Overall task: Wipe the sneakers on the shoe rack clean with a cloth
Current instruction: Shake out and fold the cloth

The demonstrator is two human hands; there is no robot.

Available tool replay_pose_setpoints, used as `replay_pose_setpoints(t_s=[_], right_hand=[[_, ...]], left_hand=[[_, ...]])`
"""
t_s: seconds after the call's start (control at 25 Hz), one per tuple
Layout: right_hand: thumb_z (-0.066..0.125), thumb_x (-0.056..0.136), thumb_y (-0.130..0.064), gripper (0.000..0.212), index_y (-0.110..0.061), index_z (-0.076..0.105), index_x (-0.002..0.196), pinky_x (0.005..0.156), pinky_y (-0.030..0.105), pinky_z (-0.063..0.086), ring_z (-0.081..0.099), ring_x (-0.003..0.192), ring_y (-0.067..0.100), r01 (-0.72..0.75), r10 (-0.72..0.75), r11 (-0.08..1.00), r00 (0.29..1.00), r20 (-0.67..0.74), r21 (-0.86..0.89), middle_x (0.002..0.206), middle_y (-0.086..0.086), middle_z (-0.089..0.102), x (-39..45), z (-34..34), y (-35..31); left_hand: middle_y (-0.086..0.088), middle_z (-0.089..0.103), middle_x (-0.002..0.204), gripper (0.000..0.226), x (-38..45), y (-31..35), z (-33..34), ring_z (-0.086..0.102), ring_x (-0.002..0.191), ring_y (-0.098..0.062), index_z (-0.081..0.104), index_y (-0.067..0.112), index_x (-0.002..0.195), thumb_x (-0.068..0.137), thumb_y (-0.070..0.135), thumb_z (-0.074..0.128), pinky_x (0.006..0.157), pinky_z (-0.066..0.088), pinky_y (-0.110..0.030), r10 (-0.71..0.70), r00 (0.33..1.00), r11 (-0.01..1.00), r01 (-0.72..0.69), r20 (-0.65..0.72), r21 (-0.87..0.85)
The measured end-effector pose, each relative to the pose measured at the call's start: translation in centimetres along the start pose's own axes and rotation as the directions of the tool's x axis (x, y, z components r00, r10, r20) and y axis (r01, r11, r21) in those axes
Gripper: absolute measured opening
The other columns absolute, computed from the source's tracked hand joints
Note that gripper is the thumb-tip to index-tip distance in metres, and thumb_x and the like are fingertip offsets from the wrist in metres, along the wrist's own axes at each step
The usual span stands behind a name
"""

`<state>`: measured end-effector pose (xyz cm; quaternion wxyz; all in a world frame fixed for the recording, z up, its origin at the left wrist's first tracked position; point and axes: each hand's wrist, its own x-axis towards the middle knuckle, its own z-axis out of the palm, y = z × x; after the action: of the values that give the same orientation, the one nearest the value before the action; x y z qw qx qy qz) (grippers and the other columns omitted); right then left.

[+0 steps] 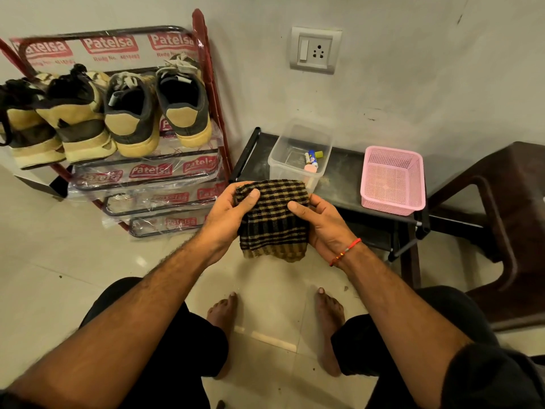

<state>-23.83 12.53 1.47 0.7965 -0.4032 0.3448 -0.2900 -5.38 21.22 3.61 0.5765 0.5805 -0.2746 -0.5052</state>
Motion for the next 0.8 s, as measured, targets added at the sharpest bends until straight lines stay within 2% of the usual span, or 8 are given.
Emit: replay_pose_setpoints(t_s=[0.08, 0.16, 0.28, 0.36, 0.52, 0.64, 0.8], right_hand=[[0.065, 0.094, -0.011, 0.038, -0.015, 0.058, 0.132, 0.093, 0.040, 0.057, 0.067, 0.115, 0.024, 0.016, -0.013, 0.998, 0.999, -0.041, 0.057, 0.124, 0.010, 0.070, 0.0, 0.2, -0.1], [0.064, 0.096, -0.016, 0.039, -0.017, 0.055, 0.134, 0.090, 0.039, 0.058, 0.068, 0.114, 0.025, 0.026, -0.021, 0.998, 0.996, -0.087, 0.063, 0.124, 0.010, 0.069, 0.1, 0.3, 0.0], [0.065, 0.096, -0.022, 0.035, -0.019, 0.056, 0.131, 0.087, 0.042, 0.059, 0.070, 0.109, 0.027, 0.005, 0.000, 1.000, 0.983, -0.186, 0.027, 0.120, 0.011, 0.071, 0.3, 0.2, -0.2], [0.069, 0.093, -0.018, 0.041, -0.018, 0.054, 0.131, 0.090, 0.046, 0.058, 0.069, 0.110, 0.029, -0.053, 0.058, 0.998, 0.979, -0.197, 0.029, 0.121, 0.012, 0.070, 0.4, -0.2, -0.3], [0.074, 0.079, 0.007, 0.066, -0.018, 0.049, 0.135, 0.086, 0.049, 0.059, 0.067, 0.113, 0.032, -0.140, 0.144, 0.989, 0.983, -0.110, 0.039, 0.125, 0.013, 0.068, 0.1, -0.8, -0.5], [0.071, 0.079, 0.013, 0.070, -0.017, 0.048, 0.138, 0.084, 0.045, 0.060, 0.068, 0.112, 0.031, -0.115, 0.116, 0.993, 0.988, -0.100, 0.014, 0.123, 0.013, 0.068, 0.1, -0.7, -0.7], [0.071, 0.078, 0.016, 0.070, -0.014, 0.049, 0.139, 0.089, 0.049, 0.059, 0.069, 0.109, 0.033, -0.075, 0.071, 0.997, 0.979, -0.190, -0.013, 0.120, 0.015, 0.069, 0.5, -1.2, -1.2]], left_hand=[[-0.007, 0.076, 0.114, 0.034, -0.1, 0.1, 0.1, 0.074, 0.102, -0.020, 0.060, 0.014, 0.129, 0.095, 0.015, 0.066, 0.080, 0.062, -0.032, -0.155, 0.987, 0.979, 0.158, 0.030, -0.127], [-0.010, 0.076, 0.110, 0.030, -0.3, 0.0, 0.4, 0.076, 0.093, -0.018, 0.066, 0.008, 0.122, 0.092, 0.014, 0.068, 0.074, 0.062, -0.029, -0.274, 0.957, 0.944, 0.287, 0.094, -0.163], [-0.016, 0.072, 0.119, 0.036, -0.3, -0.9, 0.6, 0.072, 0.100, -0.023, 0.066, 0.001, 0.126, 0.091, 0.013, 0.069, 0.083, 0.063, -0.040, -0.367, 0.920, 0.907, 0.387, 0.136, -0.167], [-0.015, 0.072, 0.120, 0.039, -0.1, -1.3, 0.7, 0.072, 0.101, -0.025, 0.062, 0.004, 0.132, 0.093, 0.004, 0.065, 0.084, 0.063, -0.044, -0.343, 0.934, 0.907, 0.358, 0.104, -0.222], [-0.010, 0.072, 0.122, 0.047, 0.6, -1.6, 0.5, 0.073, 0.102, -0.021, 0.057, 0.012, 0.138, 0.094, -0.002, 0.063, 0.081, 0.063, -0.037, -0.247, 0.969, 0.942, 0.238, -0.010, -0.238], [-0.009, 0.072, 0.124, 0.047, 0.6, -1.7, 0.4, 0.072, 0.107, -0.020, 0.058, 0.013, 0.139, 0.094, 0.000, 0.063, 0.080, 0.061, -0.034, -0.192, 0.980, 0.964, 0.181, -0.041, -0.196], [-0.007, 0.072, 0.123, 0.042, 0.5, -1.4, 1.2, 0.073, 0.102, -0.017, 0.061, 0.018, 0.135, 0.096, 0.002, 0.063, 0.075, 0.062, -0.037, -0.159, 0.987, 0.974, 0.152, -0.028, -0.168]])
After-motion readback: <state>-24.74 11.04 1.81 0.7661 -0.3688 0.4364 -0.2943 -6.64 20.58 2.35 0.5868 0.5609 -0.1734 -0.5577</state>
